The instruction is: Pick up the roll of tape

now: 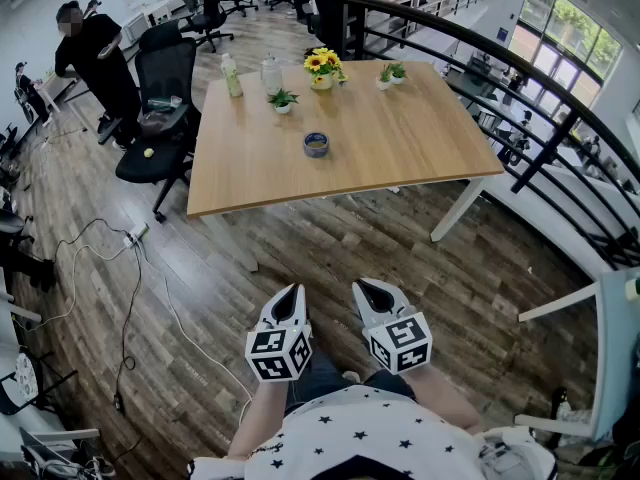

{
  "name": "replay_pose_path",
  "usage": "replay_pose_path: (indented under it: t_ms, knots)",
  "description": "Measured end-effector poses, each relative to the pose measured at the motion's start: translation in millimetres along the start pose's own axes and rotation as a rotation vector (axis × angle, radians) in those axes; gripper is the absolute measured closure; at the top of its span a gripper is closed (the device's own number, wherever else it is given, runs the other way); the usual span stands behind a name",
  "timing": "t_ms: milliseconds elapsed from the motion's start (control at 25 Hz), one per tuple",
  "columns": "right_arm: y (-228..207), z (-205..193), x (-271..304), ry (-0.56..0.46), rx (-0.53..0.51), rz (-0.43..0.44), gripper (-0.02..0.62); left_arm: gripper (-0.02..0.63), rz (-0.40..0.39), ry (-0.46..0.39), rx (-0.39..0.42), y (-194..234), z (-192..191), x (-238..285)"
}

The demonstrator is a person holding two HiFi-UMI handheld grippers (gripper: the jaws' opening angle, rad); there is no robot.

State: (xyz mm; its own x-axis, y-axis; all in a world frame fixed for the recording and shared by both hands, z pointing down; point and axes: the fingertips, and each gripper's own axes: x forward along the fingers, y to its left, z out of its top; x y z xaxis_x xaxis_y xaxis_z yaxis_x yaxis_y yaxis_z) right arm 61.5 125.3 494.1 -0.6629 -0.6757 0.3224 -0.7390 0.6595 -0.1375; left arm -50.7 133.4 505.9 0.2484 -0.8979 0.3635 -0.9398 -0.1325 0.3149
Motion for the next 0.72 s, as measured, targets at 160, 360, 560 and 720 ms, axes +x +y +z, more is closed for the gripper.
replay_pose_path:
  t_ms: [160,360,560,720]
  knots:
    - [8.1,-5.6,-34.1,-0.006,-0.014,-0.004,0.589,0.603,-0.008,-0.020,0.000,-20.0,-5.0,-29.1]
    - [21.9,-0.9,-53.5,-0.041,-0.032,0.008,0.589,0.603,-0.019,-0.032,0.022,-31.1,-8.1,-48.9]
    - [29.8,0.3,-58.7,-0.054,-0.044,0.025,0.589,0.603,-0.030,-0.048,0.028,-39.2,-7.5,-56.7]
    - [30.3,2.6,-61.7,-0.054,-0.052,0.040,0.589,0.603,-0.029,-0.054,0.026,-43.3,-5.1,-58.4]
